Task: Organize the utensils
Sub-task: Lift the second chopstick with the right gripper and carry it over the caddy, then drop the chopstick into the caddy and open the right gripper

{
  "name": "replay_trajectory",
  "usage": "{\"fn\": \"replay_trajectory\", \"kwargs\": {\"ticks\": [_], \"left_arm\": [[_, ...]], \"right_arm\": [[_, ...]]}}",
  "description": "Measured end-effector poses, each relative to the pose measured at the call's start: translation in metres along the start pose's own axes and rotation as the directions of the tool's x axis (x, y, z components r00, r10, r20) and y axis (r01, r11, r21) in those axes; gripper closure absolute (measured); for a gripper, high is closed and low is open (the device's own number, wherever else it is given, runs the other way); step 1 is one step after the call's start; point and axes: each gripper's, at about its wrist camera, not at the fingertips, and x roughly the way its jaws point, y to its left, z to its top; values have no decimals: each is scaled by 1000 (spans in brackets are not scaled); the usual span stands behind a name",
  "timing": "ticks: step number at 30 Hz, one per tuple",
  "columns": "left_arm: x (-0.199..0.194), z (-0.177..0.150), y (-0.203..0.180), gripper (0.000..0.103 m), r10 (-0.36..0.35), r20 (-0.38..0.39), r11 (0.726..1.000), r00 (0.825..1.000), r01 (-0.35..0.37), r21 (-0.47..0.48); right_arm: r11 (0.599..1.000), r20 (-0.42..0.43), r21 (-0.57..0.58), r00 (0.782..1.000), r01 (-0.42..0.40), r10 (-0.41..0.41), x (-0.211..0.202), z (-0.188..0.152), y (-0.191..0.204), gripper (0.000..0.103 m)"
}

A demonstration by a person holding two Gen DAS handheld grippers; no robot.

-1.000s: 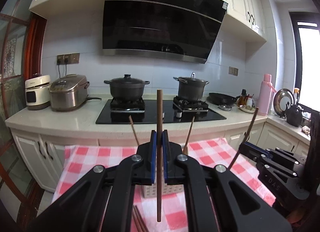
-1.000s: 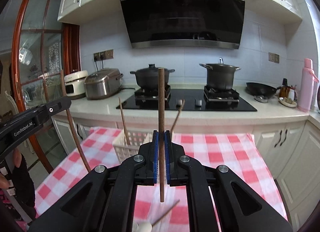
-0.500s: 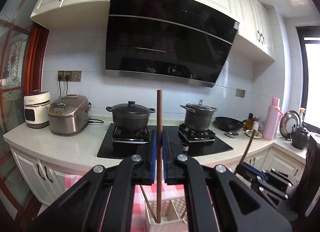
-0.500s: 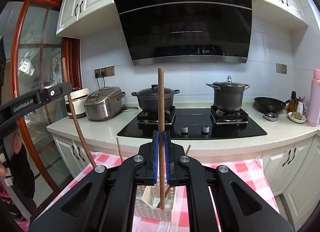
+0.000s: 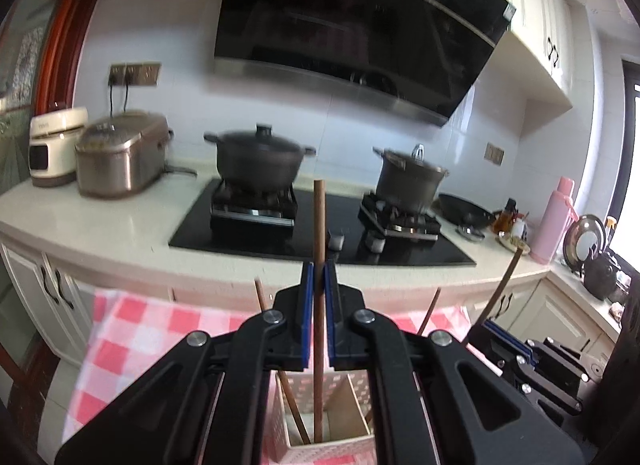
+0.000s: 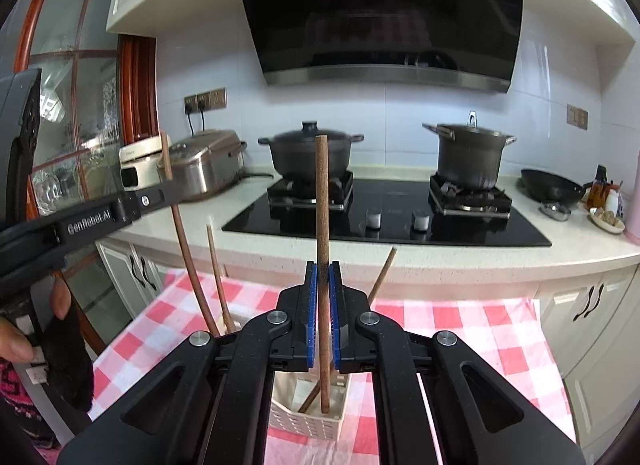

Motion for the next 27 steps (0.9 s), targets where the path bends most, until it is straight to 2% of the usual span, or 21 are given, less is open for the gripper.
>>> {"fn": "replay_trajectory", "kwargs": {"ticks": [5,10,17,19,21,23,25,27], "left_arm": [[16,-19,4,97,-6,-66,1000,998,6,2],[33,-39,12,97,24,-139,1000,990,-26,-12],[39,-49,26,95,57,-154,998,986,-62,-25],[37,-49,29,88,67,-148,997,987,-71,-23],[34,-47,29,64,81,-131,996,988,-85,-26],[28,-45,33,57,97,-106,994,990,-101,-38],[22,-42,34,57,100,-99,994,990,-105,-43],[14,-41,35,49,112,-83,992,990,-116,-46]], "right_arm": [[1000,-70,-15,997,-13,12,15,-8,4,96],[1000,-129,6,991,-19,20,35,-18,3,96],[998,-161,55,987,-16,25,57,-27,-6,96],[998,-162,61,986,-12,22,60,-27,-9,93],[998,-159,62,987,-5,15,61,-28,-10,91],[998,-155,69,988,-2,13,59,-27,-13,82],[997,-151,76,988,-2,14,55,-27,-16,81],[997,-143,82,990,1,11,48,-28,-18,80]]}}
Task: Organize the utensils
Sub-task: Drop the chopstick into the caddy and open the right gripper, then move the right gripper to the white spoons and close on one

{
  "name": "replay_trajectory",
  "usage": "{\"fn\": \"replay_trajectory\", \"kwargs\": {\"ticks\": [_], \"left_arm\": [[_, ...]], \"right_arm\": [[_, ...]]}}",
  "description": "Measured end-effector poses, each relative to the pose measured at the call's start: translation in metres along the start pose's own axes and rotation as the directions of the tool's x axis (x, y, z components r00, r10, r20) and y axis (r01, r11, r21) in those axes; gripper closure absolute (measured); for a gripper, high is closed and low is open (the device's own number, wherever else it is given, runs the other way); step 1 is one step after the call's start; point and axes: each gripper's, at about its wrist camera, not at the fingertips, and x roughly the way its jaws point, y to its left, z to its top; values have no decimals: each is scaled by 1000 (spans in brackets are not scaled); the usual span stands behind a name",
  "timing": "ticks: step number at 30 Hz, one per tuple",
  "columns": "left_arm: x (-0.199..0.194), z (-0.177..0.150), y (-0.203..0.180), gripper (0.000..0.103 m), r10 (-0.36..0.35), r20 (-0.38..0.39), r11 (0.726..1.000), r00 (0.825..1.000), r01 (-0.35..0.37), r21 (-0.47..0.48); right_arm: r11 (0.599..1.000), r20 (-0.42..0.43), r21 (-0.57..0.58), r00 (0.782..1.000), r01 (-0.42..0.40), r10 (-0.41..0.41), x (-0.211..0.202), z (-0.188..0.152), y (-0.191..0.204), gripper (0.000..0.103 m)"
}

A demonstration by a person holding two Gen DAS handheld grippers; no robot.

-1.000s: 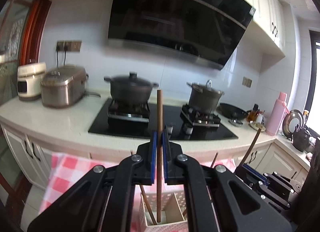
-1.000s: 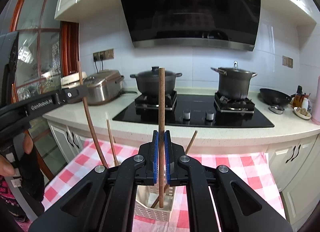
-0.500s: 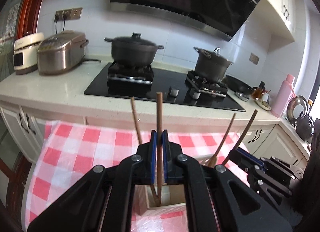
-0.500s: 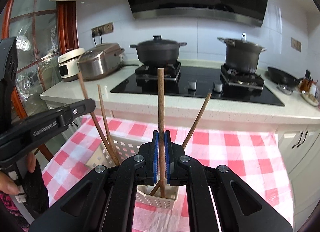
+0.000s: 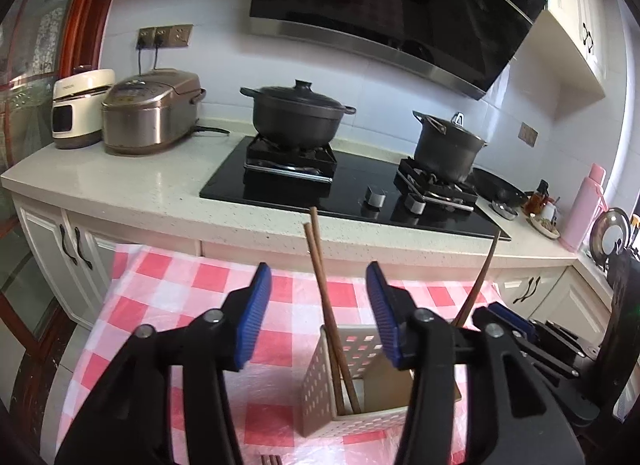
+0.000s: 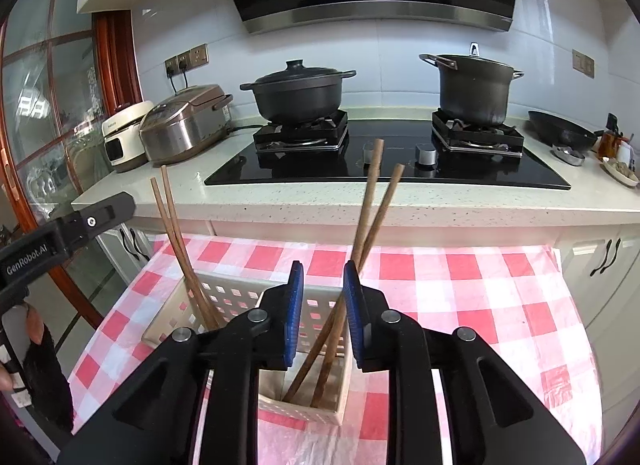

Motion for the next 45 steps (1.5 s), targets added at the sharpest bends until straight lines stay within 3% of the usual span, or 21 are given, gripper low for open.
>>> {"fn": "replay_trajectory", "kwargs": {"ticks": [2,4,6,13,16,19,30,39,45], "left_arm": [[-9,0,2,42,20,21,1000,1000,-20,1],[-19,-2,4,34,45,41,999,998,-45,5],[-31,-6,7,24,69,61,998,996,-69,5],[-70,-41,15,5,158,112,985,981,-165,57],[-81,-59,17,5,195,123,972,973,-208,107],[-87,-77,19,5,211,118,964,970,-226,138],[-107,-151,28,5,216,54,960,975,-222,168],[-125,-197,28,5,228,30,950,973,-229,212],[-134,-217,25,5,206,15,950,978,-204,237]], "right_arm": [[1000,11,8,1000,-1,1,-9,-2,-3,74],[1000,27,16,1000,-1,0,-19,-5,-5,61],[1000,34,18,999,2,-3,-28,-9,-7,60],[1000,36,28,999,13,-14,-58,-38,-9,54],[1000,33,22,999,17,-18,-69,-55,-7,46],[999,22,18,999,28,-28,-80,-77,-3,45],[997,-32,15,997,74,-74,-105,-155,17,45],[994,-157,22,983,102,-98,-107,-226,27,45],[996,-200,-20,976,83,-86,-105,-240,47,46]]}}
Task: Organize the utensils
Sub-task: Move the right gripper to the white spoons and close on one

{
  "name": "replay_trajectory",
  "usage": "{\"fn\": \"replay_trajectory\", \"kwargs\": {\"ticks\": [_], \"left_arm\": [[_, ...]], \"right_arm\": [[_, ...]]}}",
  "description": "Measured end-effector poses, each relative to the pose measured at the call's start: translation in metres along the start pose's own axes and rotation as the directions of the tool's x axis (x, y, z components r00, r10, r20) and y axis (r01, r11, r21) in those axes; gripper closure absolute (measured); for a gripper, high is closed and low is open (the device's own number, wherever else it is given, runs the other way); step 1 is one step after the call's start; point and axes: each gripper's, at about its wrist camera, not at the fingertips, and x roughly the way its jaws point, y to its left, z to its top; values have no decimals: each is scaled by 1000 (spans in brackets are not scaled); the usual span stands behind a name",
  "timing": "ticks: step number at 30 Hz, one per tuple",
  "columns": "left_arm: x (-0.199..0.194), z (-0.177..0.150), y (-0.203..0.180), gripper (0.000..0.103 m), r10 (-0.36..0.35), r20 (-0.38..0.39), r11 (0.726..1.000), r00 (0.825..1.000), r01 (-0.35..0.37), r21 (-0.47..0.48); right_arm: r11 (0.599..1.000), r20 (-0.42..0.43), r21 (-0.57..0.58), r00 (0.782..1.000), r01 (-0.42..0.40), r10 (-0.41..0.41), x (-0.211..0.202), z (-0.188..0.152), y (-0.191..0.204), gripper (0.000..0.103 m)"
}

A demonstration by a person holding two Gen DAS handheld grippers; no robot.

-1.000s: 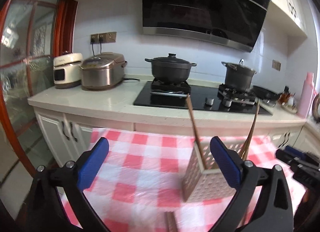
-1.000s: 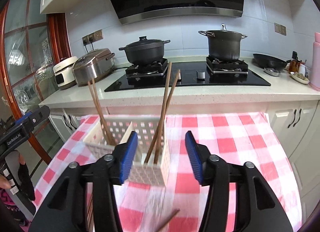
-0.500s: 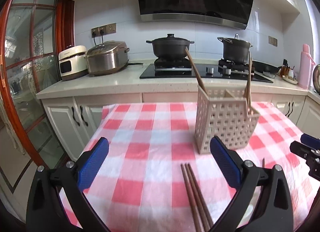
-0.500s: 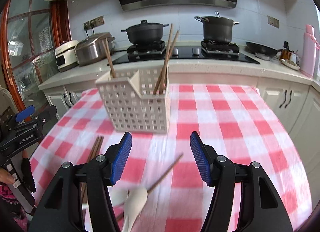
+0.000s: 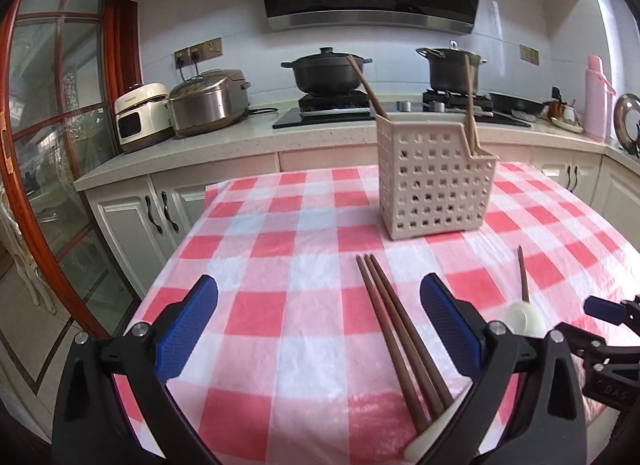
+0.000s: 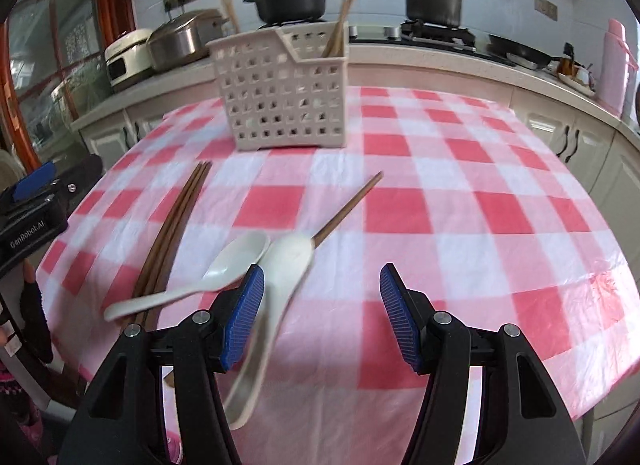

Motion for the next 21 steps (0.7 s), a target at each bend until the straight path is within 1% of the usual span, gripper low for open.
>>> {"fn": "replay_trajectory", "kwargs": {"ticks": [5,8,14,21], "left_arm": [[-5,-7,-4,5,-19,11,1000,1000,18,20],[-8,-10,-1,5,-22,21,1000,1000,22,22],[-9,-14,9,5,-33,26,999,999,33,7],[-13,-17,-2,5,-69,13,996,998,69,59]], "right_arm": [[999,-44,-22,999,26,-27,10,-1,12,52],[998,-72,-37,996,48,-50,16,-1,18,52],[993,-95,-67,990,95,-101,27,6,27,53],[990,-130,-81,983,117,-127,44,18,30,53]]}}
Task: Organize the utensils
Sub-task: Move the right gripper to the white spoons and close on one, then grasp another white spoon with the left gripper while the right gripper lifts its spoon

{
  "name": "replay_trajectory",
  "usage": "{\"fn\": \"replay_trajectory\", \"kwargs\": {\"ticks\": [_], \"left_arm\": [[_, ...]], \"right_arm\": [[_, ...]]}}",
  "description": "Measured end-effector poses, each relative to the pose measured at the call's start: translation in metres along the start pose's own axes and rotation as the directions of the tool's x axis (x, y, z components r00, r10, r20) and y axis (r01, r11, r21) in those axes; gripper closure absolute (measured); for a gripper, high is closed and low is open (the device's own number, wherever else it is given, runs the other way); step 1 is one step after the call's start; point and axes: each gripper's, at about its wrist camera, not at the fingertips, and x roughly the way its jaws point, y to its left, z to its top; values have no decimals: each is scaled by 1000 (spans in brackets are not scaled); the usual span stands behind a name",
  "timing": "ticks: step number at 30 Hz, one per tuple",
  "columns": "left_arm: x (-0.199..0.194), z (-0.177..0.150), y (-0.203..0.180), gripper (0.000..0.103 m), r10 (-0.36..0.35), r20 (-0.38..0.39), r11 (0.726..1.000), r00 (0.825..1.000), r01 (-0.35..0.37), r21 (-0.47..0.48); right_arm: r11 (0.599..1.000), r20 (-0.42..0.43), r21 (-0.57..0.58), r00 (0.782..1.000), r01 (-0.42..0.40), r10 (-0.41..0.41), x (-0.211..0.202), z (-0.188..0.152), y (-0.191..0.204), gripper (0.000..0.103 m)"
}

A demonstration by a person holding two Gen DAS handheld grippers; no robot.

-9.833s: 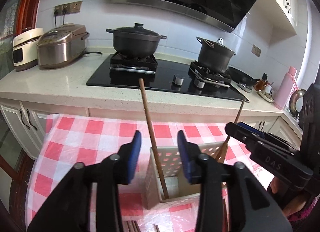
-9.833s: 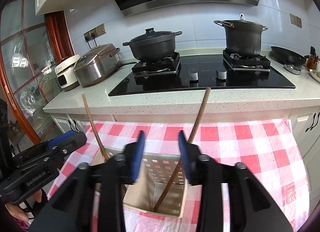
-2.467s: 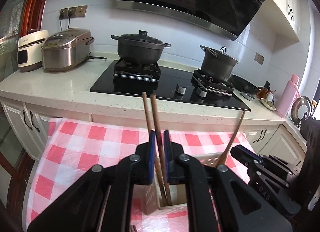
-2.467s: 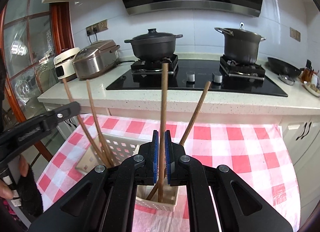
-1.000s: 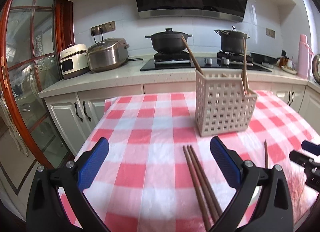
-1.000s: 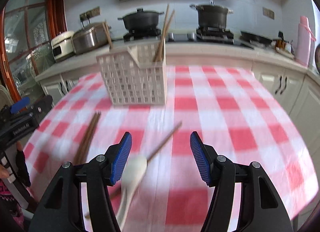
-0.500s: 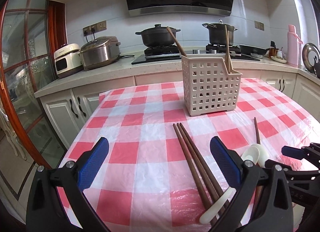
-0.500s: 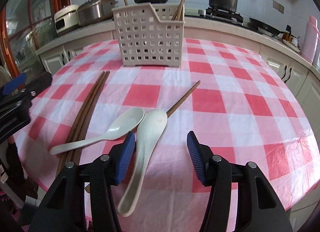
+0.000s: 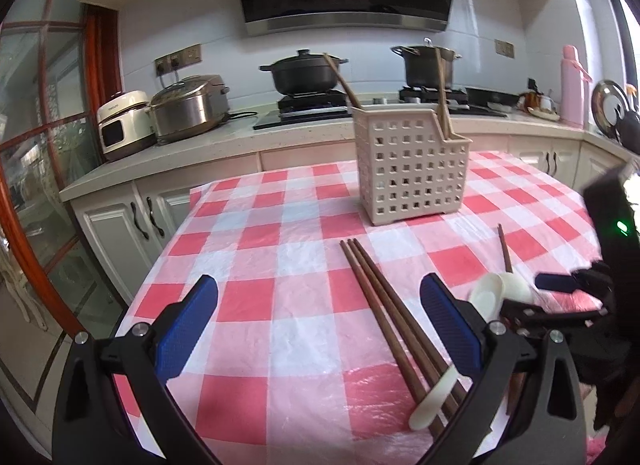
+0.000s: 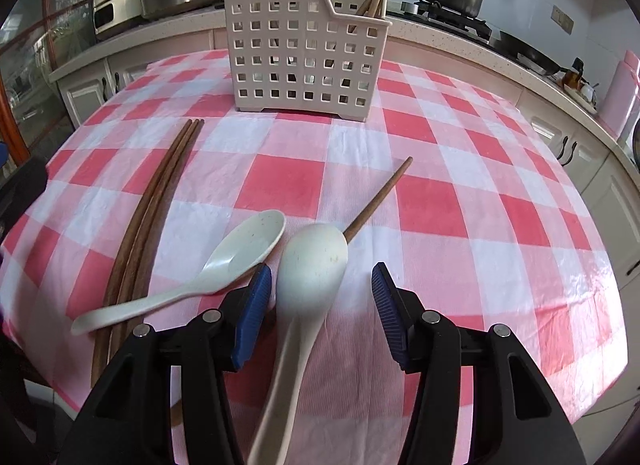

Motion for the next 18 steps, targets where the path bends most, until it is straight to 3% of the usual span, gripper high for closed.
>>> {"fn": "replay_trajectory", "kwargs": {"ticks": [1,4,14,18], "left_arm": [[0,1,-3,5,-9,-4,1000,1000,9,9],[0,3,-10,5,-34,-15,999,999,34,18],[17,10,-66,6,-150,-117,984,982,160,84],[31,10,-92,14,-161,-173,973,972,186,137]], "right_arm": [[1000,-1,-2,1000,0,0,1,1,0,54],[1000,-5,10,1000,-18,18,2,1,-5,70],[984,86,143,992,-108,96,-19,-12,-57,69],[981,124,153,987,-121,103,-27,-17,-71,69]]}}
